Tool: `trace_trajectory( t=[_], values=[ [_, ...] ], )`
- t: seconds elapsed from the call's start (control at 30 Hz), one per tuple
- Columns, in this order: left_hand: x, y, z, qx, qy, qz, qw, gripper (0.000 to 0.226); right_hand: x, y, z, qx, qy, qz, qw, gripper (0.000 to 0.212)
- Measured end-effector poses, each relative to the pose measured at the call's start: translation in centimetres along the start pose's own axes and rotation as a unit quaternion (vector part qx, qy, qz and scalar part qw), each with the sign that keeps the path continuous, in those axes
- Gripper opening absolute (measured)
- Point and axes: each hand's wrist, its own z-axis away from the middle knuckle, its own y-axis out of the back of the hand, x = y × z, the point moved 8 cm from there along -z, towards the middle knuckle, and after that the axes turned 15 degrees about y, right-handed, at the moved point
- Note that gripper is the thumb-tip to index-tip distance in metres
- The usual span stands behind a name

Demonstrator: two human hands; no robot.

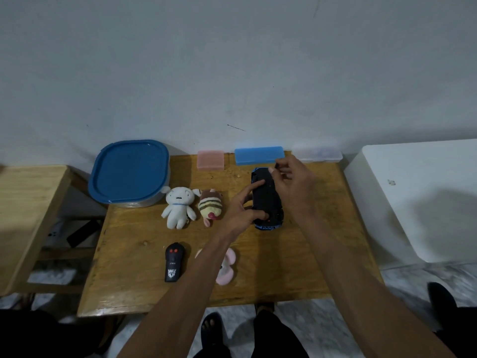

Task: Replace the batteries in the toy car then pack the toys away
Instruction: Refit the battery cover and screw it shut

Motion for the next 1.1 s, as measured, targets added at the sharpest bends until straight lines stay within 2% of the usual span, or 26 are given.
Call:
trace_trajectory(
  t=[0.1,0.27,0.53,0.73,0.97,1.1],
  values=[
    [0.0,0.0,-0.1,0.000,0.000,-0.005,1.000,0.084,0.2,0.0,0.2,0.002,-0.014,-0.021,1.000,0.011],
    [-0.1,-0.3,-0.3,-0.001,-0.003,-0.013,1.000,0.086,0.5,0.1,0.1,0.012,-0.026,-0.015,0.999,0.020],
    [-0.4,-0.5,-0.6,-0.006,0.008,0.015,1.000,0.084,0.7,0.2,0.4,-0.003,-0.017,-0.032,0.999,0.010],
    [-0.5,-1.3,-0.4,-0.012,0.011,-0.004,1.000,0.084,0.9,0.3,0.4,0.012,-0.032,-0.024,0.999,0.025],
    [-0.4,-0.9,-0.6,-0.008,0.009,0.034,0.999,0.084,0.9,0.9,0.5,0.016,-0.014,-0.028,0.999,0.011],
    [-0.4,-0.7,-0.8,-0.008,0.012,0.042,0.999,0.084,1.2,0.7,0.4,0.012,-0.031,-0.013,0.999,0.016]
  ],
)
